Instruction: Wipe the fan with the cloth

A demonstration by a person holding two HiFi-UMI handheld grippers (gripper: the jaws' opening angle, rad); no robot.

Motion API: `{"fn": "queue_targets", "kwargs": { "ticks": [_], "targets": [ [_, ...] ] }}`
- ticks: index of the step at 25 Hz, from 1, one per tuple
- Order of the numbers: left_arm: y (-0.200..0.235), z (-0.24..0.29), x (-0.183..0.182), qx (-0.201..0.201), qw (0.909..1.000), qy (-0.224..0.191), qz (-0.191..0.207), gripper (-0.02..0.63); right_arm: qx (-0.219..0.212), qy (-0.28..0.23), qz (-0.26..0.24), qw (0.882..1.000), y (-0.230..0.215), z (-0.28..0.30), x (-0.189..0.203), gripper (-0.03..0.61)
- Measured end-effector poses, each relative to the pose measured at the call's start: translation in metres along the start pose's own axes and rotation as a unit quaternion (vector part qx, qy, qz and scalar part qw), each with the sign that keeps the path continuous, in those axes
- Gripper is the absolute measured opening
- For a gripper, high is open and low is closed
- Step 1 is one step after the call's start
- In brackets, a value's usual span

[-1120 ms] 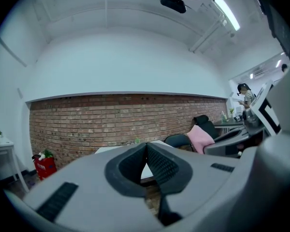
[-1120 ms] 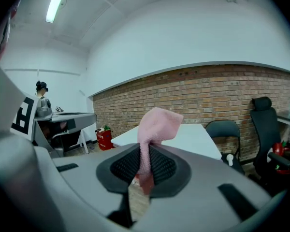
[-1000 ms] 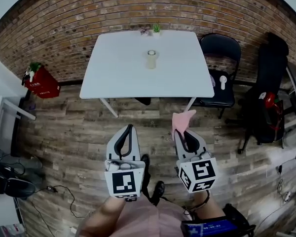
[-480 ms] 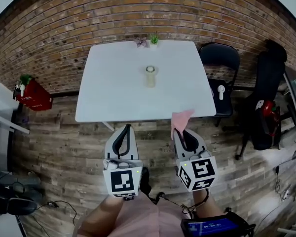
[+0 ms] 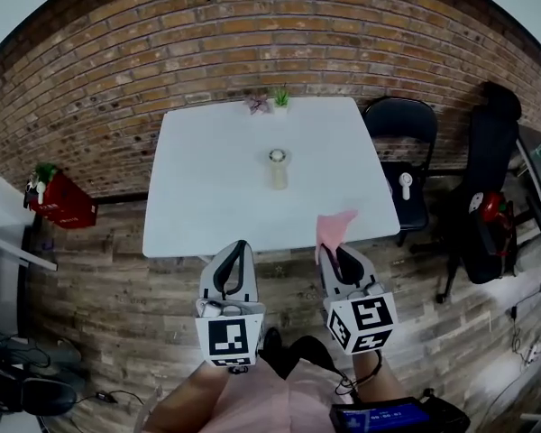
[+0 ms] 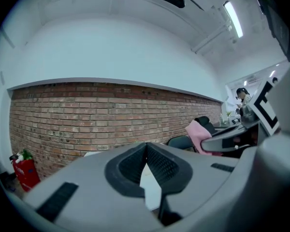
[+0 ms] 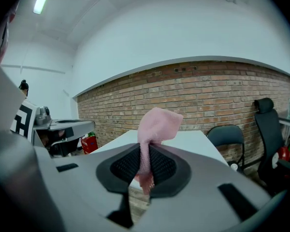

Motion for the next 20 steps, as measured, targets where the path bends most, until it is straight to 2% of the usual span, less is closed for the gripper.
{"fn": "queue_targets", "kwargs": {
  "ticks": [11,16,20],
  "targets": [
    [0.002,0.055,0.011,0.005,0.9993,0.035,0.013,0.008,-0.004,0.009,0.008,1.000,-0.035,0.047,-0.006,0.044],
    [-0.006,0.097,0.018,0.000,0.9988,0.048,0.006,0.008,-0.019,0.029,0.018,0.999,-0.066,0.078,0.001,0.044],
    [-0.013,0.134,0.024,-0.004,0.9972,0.074,0.010,0.008,-0.037,0.033,0.027,0.998,-0.097,0.108,-0.002,0.044]
  ]
}}
Point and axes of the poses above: the fingertips, and each gripper's own axes: z forward along the fingers, y to its left, x out of its underside, the point moved 8 cm from there along -z, backward along the fingers, and after that the axes turned 1 degree about -x, right-handed, at the moved point
